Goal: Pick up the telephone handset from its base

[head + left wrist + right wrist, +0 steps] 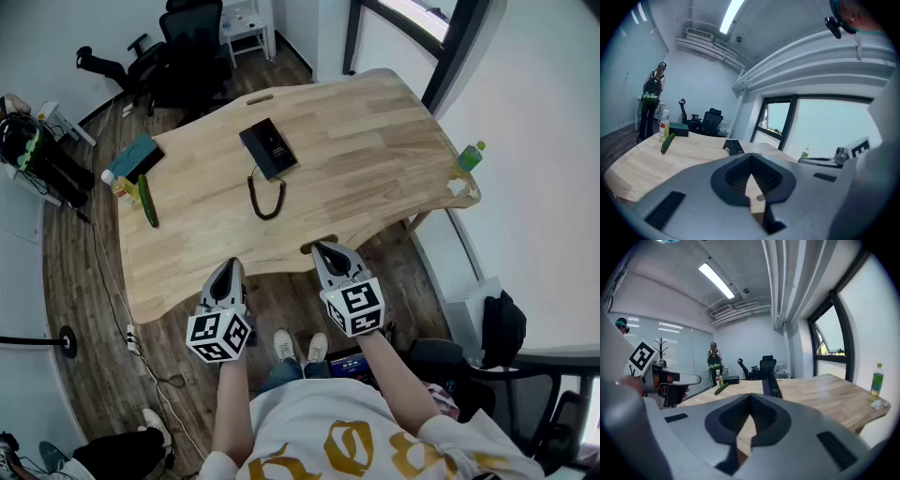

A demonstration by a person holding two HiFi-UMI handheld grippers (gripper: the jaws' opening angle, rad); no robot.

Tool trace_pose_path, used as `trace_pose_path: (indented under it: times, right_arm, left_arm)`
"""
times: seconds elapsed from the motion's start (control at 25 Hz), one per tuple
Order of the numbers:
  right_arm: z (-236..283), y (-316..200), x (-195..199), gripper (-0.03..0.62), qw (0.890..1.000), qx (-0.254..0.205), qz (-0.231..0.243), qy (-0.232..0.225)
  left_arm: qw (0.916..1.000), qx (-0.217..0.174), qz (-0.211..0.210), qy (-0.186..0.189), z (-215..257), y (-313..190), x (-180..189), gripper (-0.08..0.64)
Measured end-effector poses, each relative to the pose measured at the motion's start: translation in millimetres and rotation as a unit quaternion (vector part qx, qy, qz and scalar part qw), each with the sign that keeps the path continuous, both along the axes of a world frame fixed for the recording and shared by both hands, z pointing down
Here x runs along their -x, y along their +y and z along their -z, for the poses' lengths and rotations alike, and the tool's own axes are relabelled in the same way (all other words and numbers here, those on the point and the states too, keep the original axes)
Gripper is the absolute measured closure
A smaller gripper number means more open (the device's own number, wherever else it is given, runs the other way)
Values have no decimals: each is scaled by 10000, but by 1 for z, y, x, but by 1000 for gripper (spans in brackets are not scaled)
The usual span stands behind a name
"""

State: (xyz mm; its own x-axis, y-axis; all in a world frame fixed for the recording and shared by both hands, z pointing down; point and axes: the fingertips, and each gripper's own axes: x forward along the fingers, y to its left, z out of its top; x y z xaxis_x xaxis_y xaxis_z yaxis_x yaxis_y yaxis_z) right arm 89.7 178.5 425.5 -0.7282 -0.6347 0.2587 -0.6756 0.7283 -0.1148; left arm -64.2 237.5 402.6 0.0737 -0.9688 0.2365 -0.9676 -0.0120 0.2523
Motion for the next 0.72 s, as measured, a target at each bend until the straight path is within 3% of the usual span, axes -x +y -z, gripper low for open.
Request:
trace_pose_path:
  times: [0.12, 0.28, 0.72]
  right_arm:
    - [-3, 8, -4, 588, 10000, 29, 3, 23]
    - [-1, 13, -9, 588, 10000, 53, -48, -1]
    - [4, 10, -29, 588, 9993, 137, -167, -310]
  left_arm:
    - [9999, 43, 25, 103, -4, 7, -2, 554]
    - [9997, 143, 76, -208, -3, 11, -5, 554]
    - [9995, -46, -115, -304, 12, 2, -20, 554]
